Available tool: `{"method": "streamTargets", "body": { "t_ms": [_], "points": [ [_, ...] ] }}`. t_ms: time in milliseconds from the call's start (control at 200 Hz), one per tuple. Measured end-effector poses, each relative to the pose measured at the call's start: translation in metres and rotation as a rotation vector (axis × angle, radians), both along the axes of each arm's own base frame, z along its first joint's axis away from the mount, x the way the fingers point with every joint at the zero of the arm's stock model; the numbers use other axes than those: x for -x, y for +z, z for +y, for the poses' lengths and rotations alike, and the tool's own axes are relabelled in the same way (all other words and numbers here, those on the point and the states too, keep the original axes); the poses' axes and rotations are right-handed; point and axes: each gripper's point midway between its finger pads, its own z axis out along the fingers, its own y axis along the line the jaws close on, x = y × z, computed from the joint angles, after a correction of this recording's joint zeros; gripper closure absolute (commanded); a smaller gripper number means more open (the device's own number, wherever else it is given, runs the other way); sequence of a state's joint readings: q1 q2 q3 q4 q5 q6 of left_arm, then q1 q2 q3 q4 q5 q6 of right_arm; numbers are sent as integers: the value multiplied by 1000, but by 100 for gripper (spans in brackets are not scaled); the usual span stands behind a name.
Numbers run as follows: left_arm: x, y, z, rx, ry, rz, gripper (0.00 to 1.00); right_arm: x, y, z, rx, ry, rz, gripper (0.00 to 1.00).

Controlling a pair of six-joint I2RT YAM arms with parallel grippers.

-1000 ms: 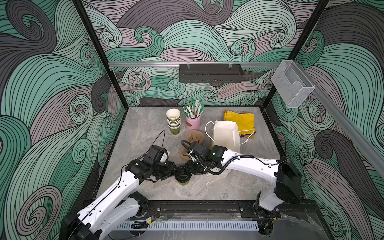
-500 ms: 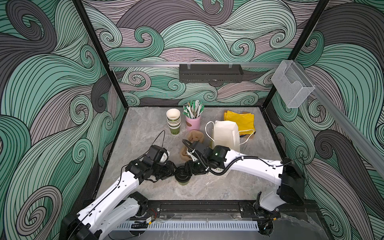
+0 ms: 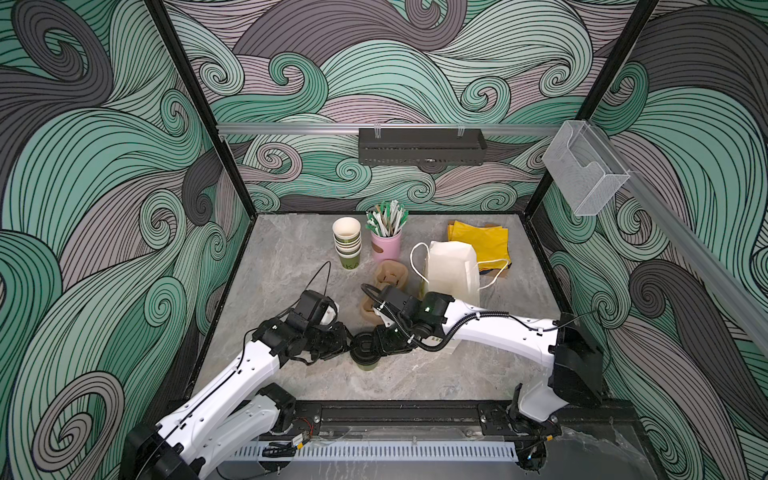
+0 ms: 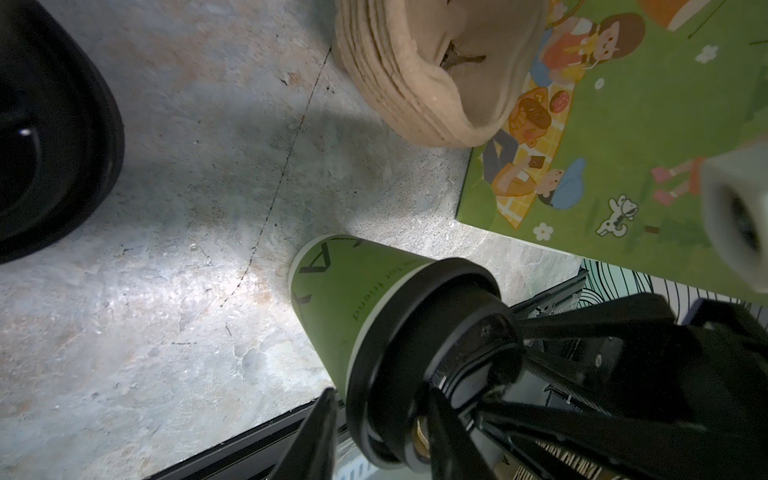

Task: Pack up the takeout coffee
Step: 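Open both grippers and lift them off the lidded green cup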

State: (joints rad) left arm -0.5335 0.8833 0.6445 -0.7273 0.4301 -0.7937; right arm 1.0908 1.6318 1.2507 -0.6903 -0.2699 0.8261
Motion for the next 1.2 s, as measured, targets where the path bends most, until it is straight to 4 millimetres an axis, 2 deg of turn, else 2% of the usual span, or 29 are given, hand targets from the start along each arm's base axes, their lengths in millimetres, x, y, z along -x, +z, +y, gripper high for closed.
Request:
{"method": "streamTargets", "body": {
  "t_ms": [380, 545, 665, 815, 976, 1101, 1201],
  "points": [
    [1, -1, 0, -4, -1, 6, 63, 0, 0, 0, 11, 1, -3, 53],
    [0, -1, 0, -4, -1, 6, 59, -1, 0, -1, 20, 2, -11, 43],
    [0, -1, 0, -2, 2, 6, 51, -3, 3, -2, 17, 6, -34, 37],
    [-1, 1, -1, 3, 3, -2, 42, -9, 24, 3, -45, 18, -95, 29],
    [-6, 13, -1, 12, 13, -41, 35, -14, 53, 12, -132, 61, -172, 28],
    [-17, 43, 7, -2, 56, -148, 32, -12, 76, 15, -202, 144, -245, 28],
    [-32, 80, 25, -32, 134, -319, 31, -11, 109, 12, -275, 221, -354, 28]
  ]
}}
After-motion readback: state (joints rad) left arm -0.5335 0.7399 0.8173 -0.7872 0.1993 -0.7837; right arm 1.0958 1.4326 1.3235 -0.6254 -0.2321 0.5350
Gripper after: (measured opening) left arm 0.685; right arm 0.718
